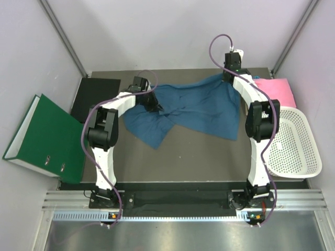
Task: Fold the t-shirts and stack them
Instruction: Flatten out the tshirt
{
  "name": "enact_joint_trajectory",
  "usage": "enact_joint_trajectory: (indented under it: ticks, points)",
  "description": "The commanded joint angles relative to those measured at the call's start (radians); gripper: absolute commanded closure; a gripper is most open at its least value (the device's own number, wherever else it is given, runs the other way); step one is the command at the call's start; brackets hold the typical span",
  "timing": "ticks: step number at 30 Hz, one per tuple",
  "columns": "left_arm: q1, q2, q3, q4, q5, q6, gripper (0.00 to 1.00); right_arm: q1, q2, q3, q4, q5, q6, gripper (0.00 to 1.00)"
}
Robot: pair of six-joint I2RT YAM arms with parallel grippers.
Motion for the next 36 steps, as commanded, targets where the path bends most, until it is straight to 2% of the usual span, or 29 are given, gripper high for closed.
enact_joint_trajectory:
  ticks: [1, 6, 10, 15, 24, 31, 36]
  points:
    - [0.04, -0.166, 0.071, -0.07, -0.068, 0.024, 1.0, -0.01, -0.074, -0.008, 0.02, -0.01, -0.008, 1.0]
    - [0.113, -0.238, 0.199, -0.129, -0.171, 0.062, 1.0, -0.011, -0.209, -0.05, 0.015, -0.011, -0.022, 1.0]
    - [0.156, -0.243, 0.37, -0.192, -0.204, 0.098, 1.0, -0.008, -0.323, -0.06, -0.002, -0.011, -0.035, 1.0]
    - [0.182, -0.26, 0.464, -0.2, -0.217, 0.119, 1.0, -0.007, -0.424, -0.068, -0.014, -0.026, -0.063, 1.0]
    - [0.207, -0.414, 0.497, -0.148, -0.304, 0.174, 1.0, -0.008, -0.645, -0.102, -0.028, -0.049, -0.092, 1.0]
    - [0.207, -0.585, 0.507, -0.136, -0.422, 0.282, 1.0, 0.024, -0.985, -0.305, 0.015, -0.187, -0.155, 1.0]
    - [0.207, -0.724, 0.526, -0.153, -0.499, 0.371, 1.0, 0.052, -1.169, -0.343, -0.042, -0.289, -0.178, 1.0]
